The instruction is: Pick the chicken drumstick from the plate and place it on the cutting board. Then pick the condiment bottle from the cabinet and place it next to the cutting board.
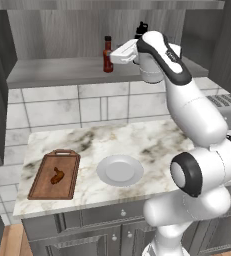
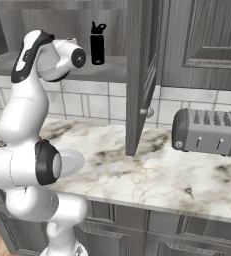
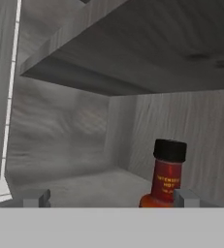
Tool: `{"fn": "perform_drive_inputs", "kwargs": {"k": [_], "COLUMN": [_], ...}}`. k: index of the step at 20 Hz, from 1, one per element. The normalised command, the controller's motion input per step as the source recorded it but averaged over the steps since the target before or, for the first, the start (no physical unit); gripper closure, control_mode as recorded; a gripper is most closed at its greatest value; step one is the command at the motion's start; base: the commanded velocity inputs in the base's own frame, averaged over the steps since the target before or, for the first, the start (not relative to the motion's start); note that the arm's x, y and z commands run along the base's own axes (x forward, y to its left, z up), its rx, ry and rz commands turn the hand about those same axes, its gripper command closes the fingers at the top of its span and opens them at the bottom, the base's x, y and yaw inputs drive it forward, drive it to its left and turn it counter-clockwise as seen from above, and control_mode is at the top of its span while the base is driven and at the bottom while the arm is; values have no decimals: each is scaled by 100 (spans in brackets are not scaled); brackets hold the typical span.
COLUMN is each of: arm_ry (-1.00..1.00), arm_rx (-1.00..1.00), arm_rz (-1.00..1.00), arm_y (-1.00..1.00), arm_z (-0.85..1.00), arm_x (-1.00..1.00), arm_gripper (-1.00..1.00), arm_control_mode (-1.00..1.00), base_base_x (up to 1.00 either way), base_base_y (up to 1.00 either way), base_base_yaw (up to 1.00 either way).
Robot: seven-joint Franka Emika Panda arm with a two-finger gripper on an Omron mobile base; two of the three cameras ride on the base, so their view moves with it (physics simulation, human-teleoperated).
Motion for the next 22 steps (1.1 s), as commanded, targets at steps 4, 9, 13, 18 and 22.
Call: {"fn": "perform_drive_inputs", "kwargs": {"k": [4, 9, 13, 18, 22], "arm_ry": [0, 0, 0, 0, 0], "arm_rx": [0, 0, 0, 0, 0], "arm_rz": [-1, -1, -1, -1, -1], "arm_y": [5, 2, 1, 0, 1], "arm_z": [0, 0, 0, 0, 0], "arm_x": [8, 13, 14, 11, 7], "arm_gripper": [-100, -100, -100, -100, -100], "arm_control_mode": [-100, -100, -100, -100, -100], "base_base_x": [0, 0, 0, 0, 0], "base_base_y": [0, 0, 0, 0, 0], "base_base_yaw": [0, 0, 0, 0, 0]}}
